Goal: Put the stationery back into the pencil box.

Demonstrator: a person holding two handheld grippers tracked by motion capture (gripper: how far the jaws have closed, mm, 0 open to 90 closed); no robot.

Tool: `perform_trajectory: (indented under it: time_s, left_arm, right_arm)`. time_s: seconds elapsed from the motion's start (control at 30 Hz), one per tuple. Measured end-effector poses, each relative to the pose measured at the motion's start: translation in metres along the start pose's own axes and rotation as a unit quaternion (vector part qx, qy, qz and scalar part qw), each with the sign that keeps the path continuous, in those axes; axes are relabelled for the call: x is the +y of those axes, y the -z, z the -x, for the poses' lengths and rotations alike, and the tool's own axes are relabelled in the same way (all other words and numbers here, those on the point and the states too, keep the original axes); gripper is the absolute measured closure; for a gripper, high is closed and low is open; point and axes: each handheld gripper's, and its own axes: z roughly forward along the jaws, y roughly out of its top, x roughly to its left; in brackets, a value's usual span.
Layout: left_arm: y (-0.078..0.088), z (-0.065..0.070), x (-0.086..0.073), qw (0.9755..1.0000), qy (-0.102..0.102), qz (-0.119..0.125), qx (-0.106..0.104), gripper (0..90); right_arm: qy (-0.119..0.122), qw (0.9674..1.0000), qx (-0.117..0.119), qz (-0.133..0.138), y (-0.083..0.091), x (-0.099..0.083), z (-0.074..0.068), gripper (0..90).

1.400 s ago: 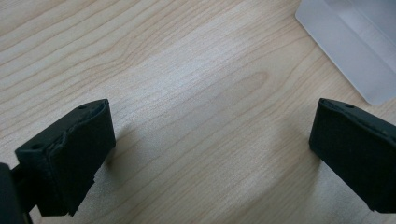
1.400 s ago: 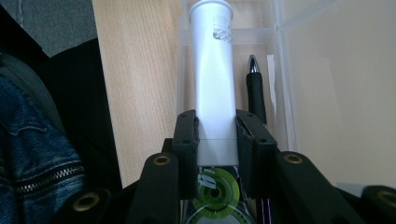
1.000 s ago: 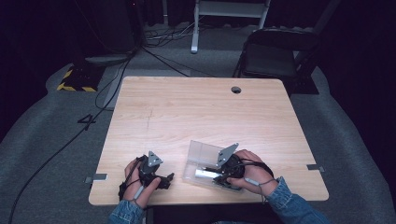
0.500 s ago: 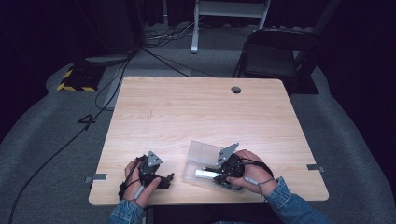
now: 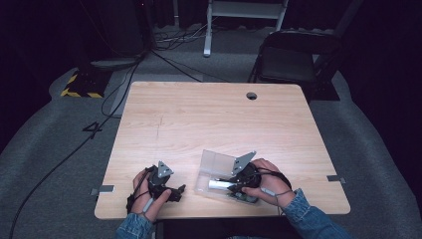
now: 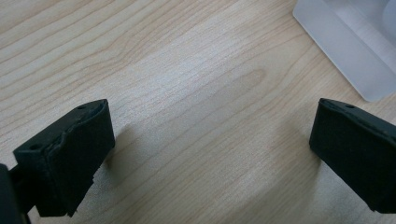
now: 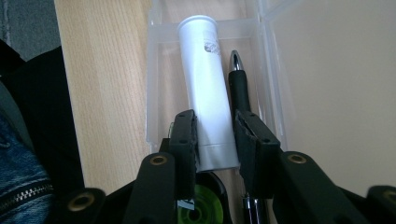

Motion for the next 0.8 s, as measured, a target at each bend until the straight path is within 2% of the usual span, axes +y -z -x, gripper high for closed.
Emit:
perform_trajectory:
  time_s: [0.5,0.8]
  left_arm:
    - [-0.0003,0.0000,0.0001,1.0000,-0.001,0.001,0.001,0.4]
    - [-0.0010,0.0009,0.0002,1.0000,0.005,0.002,-0.003,0.4]
  right_arm:
    - [0.007,0.9998,-0.017,0.001,-0.0022,-0.0012,0.0009,67.4]
    - [0.000,0.9999,-0.012,0.009,-0.0001,-0.0013,-0.0006,64.8]
